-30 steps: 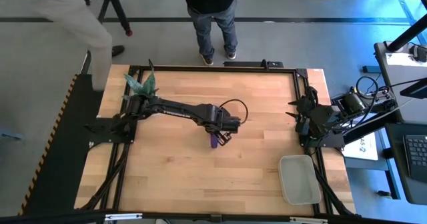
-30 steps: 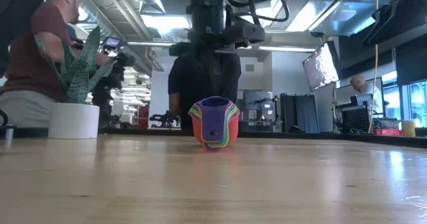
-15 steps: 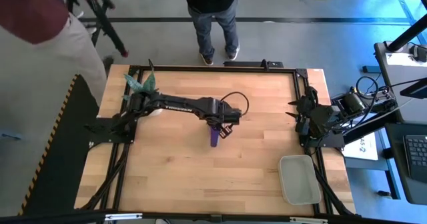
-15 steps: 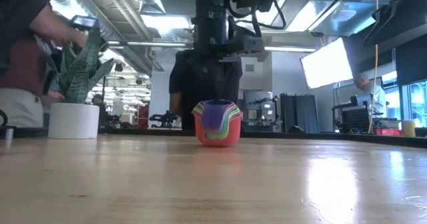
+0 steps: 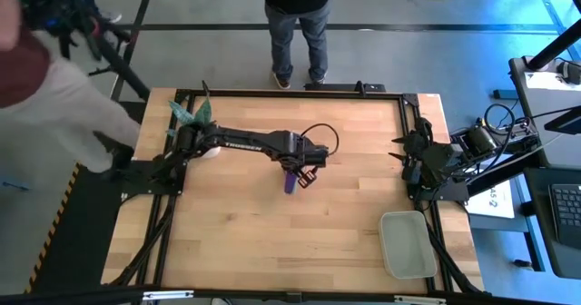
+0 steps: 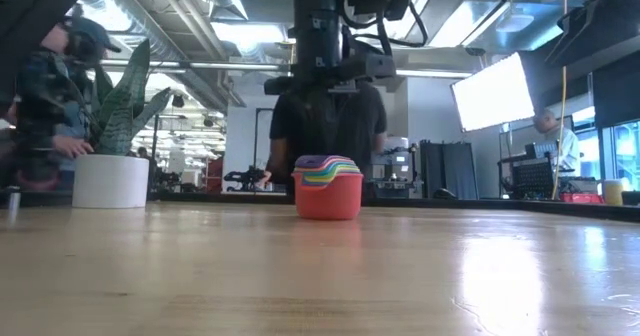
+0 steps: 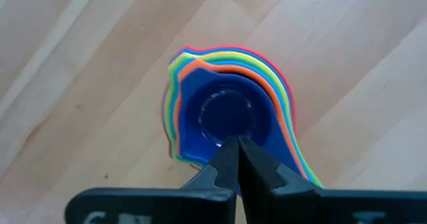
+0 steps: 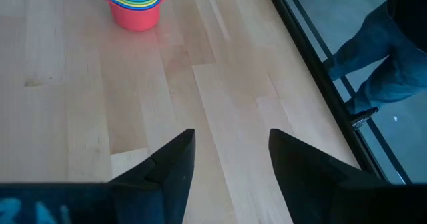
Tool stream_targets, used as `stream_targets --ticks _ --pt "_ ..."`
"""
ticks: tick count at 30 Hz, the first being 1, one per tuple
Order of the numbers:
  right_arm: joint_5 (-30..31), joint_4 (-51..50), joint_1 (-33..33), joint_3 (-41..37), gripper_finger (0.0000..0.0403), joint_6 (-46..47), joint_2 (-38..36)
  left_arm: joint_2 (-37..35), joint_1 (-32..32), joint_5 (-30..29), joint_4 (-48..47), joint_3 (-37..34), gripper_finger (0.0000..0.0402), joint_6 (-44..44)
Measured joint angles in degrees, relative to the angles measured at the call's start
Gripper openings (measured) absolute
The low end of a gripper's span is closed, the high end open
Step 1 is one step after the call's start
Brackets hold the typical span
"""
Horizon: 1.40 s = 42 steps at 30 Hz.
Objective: Nest measuring cups in basket
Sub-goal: Put the stacked colored measuring cups into the gray bin
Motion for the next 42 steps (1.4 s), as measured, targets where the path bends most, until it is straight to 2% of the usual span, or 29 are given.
stream_targets --ticks 5,9,11,16,20,23,26,30,33,37,42 --pt "0.0 0.0 0.0 0.0 0.0194 0.0 0.0 0.0 -1.7 2.1 -0.4 0.5 0.0008 -1.6" --pt "-0.4 0.9 0.0 0.0 0.0194 -0.2 0.0 0.0 -3.1 1.2 -2.8 4.9 0.0024 -1.5" --pt "-2.4 2.0 0.0 0.0 0.0194 -2.7 0.1 0.0 -4.2 -1.6 -4.4 8.7 0.0028 -0.3" --pt "-8.5 7.8 0.0 0.0 0.0194 -12.9 1.7 -0.1 -8.8 -12.0 -4.1 18.9 0.003 9.0" --pt "-10.7 15.2 0.0 0.0 0.0194 -20.9 5.7 -0.2 -13.3 -23.0 -0.1 24.3 0.003 20.2" --pt "-10.7 21.7 -0.2 0.3 0.0194 -27.1 10.7 -0.2 -16.2 -27.0 5.7 25.7 0.0034 30.9" --pt "-10.8 26.8 -1.8 2.9 0.0194 -31.8 17.4 -0.2 -17.5 -24.6 9.6 26.0 0.0038 39.0" --pt "-11.8 29.1 -6.0 10.2 0.0195 -38.0 26.6 -0.2 -17.3 -19.0 9.5 26.0 0.0048 41.4" --pt "-16.3 28.3 -10.6 16.8 0.0201 -40.7 32.1 -0.2 -17.7 -16.7 8.3 25.2 0.0062 42.9" --pt "-21.5 26.4 -17.0 23.4 0.022 -44.7 36.8 -1.2 -19.2 -15.4 -0.1 25.0 0.0079 39.6" --pt "-34.5 27.6 -23.4 26.2 0.0238 -48.1 41.8 -2.8 -24.7 -13.5 -2.9 25.1 0.0082 33.9"
